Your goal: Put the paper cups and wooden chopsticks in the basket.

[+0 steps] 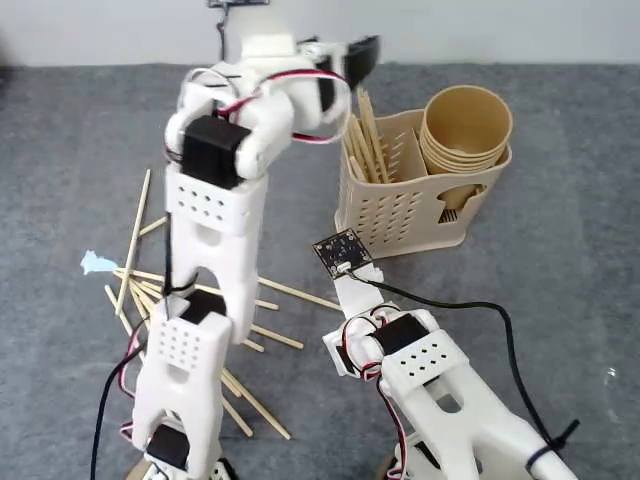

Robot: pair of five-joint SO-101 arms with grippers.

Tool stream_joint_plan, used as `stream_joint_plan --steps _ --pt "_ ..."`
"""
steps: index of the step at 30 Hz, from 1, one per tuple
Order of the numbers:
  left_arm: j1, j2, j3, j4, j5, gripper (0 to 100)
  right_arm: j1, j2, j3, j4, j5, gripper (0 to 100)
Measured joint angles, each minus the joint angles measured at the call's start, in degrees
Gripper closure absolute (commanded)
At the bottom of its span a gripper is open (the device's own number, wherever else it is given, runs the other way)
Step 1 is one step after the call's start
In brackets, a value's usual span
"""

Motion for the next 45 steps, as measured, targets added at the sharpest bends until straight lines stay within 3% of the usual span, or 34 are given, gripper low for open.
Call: stream_joint_plan --steps 8,14,20,25,31,39,45 --pt "-9.1 -0.1 -0.1 9.1 0.0 77 0.0 0.0 0.0 0.0 0.0 81.6" --pt "-20.5 -0.1 -0.1 9.8 2.1 88 0.0 0.0 0.0 0.0 0.0 81.6" --pt "-28.4 -0.5 4.3 9.8 2.2 89 0.0 0.0 0.0 0.0 0.0 81.6" --pt "-31.6 -0.6 15.1 9.8 -4.7 88 0.0 0.0 0.0 0.0 0.0 81.6" --pt "-34.6 -0.4 27.5 9.8 -17.3 76 0.0 0.0 0.0 0.0 0.0 81.6" --pt "-38.1 10.0 28.7 5.9 -25.8 73 0.0 0.0 0.0 0.0 0.0 81.6" --pt "-38.3 17.7 28.7 0.3 -28.1 73 0.0 0.0 0.0 0.0 0.0 81.6"
